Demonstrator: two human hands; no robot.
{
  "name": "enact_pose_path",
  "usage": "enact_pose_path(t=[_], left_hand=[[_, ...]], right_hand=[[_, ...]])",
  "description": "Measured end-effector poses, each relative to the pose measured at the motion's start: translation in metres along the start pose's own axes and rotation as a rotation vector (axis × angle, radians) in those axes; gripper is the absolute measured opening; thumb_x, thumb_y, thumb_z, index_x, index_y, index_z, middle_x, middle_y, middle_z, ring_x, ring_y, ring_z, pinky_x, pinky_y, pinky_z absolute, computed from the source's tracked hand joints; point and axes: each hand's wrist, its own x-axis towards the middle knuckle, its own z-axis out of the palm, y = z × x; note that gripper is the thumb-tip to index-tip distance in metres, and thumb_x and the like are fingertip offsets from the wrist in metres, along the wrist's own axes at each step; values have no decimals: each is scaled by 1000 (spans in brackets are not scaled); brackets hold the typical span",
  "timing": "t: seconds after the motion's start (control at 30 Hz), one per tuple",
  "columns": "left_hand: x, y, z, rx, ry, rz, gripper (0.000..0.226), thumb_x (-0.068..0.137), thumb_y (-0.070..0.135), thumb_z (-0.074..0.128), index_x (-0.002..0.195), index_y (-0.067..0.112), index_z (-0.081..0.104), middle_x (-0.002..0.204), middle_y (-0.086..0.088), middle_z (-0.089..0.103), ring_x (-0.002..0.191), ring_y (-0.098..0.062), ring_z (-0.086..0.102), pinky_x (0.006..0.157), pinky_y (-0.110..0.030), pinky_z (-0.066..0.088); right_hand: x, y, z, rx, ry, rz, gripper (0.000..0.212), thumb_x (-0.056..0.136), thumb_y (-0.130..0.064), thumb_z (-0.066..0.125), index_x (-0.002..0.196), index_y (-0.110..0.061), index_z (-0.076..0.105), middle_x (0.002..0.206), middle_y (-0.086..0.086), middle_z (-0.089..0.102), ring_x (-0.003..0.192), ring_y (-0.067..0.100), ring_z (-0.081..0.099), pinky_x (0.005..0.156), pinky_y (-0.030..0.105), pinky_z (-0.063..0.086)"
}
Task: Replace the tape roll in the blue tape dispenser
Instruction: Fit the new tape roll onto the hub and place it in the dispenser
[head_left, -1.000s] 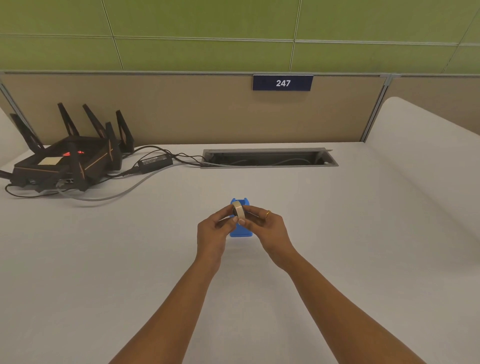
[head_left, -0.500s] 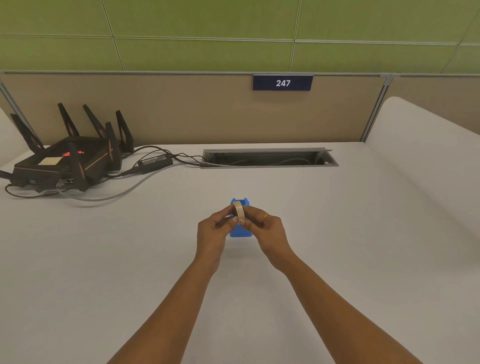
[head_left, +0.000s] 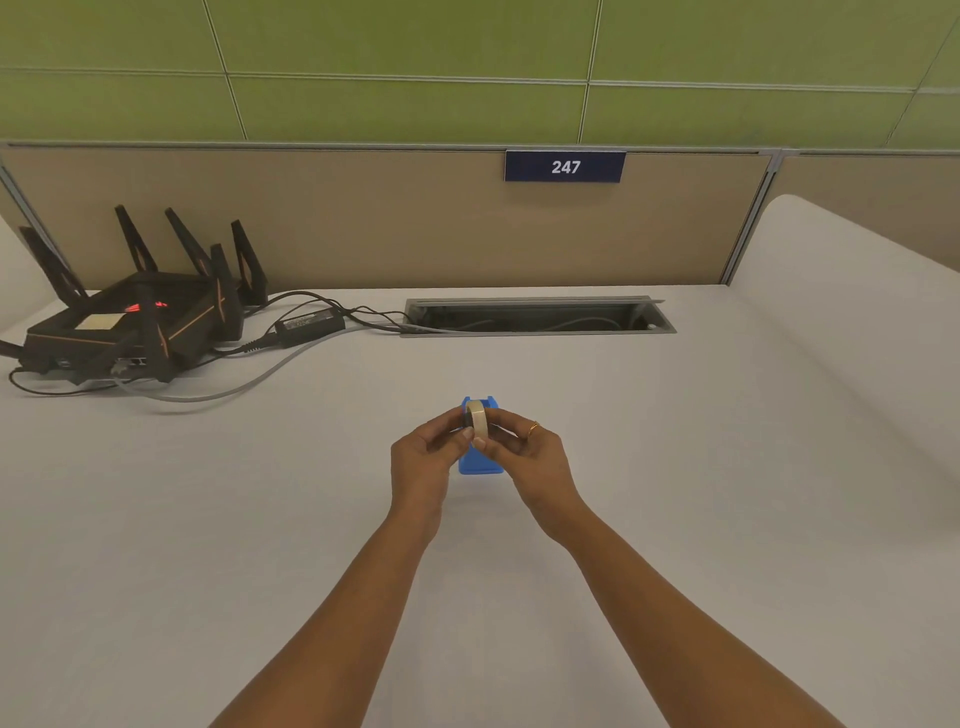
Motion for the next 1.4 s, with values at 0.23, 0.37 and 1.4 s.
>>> enact_pose_path(t=[0.23, 0.37, 1.4], left_hand=[[1, -2, -1, -63, -6, -37, 24, 81, 9, 63, 98, 25, 65, 93, 3, 68, 101, -21, 62, 96, -34, 46], [0, -2, 1, -65, -1, -39, 27, 81, 10, 62, 106, 21, 64, 99, -2, 66, 101, -21, 60, 96, -32, 45], [3, -4, 0, -3, 22, -32, 25, 81, 10, 62, 106, 11, 67, 98, -3, 67, 101, -21, 61, 93, -30, 45]], right_hand=[[2, -1, -1, -63, 60, -13, 48, 76, -16, 72, 121, -13, 56, 121, 2, 63, 112, 12, 56, 78, 5, 43], [2, -2, -2, -77, 24, 18, 47, 78, -16, 70, 122, -12, 56, 124, 6, 62, 116, 16, 55, 98, 24, 40], [7, -5, -4, -187, 17, 7, 53, 75, -17, 73, 124, -14, 52, 122, 4, 62, 110, 18, 59, 87, 20, 48]])
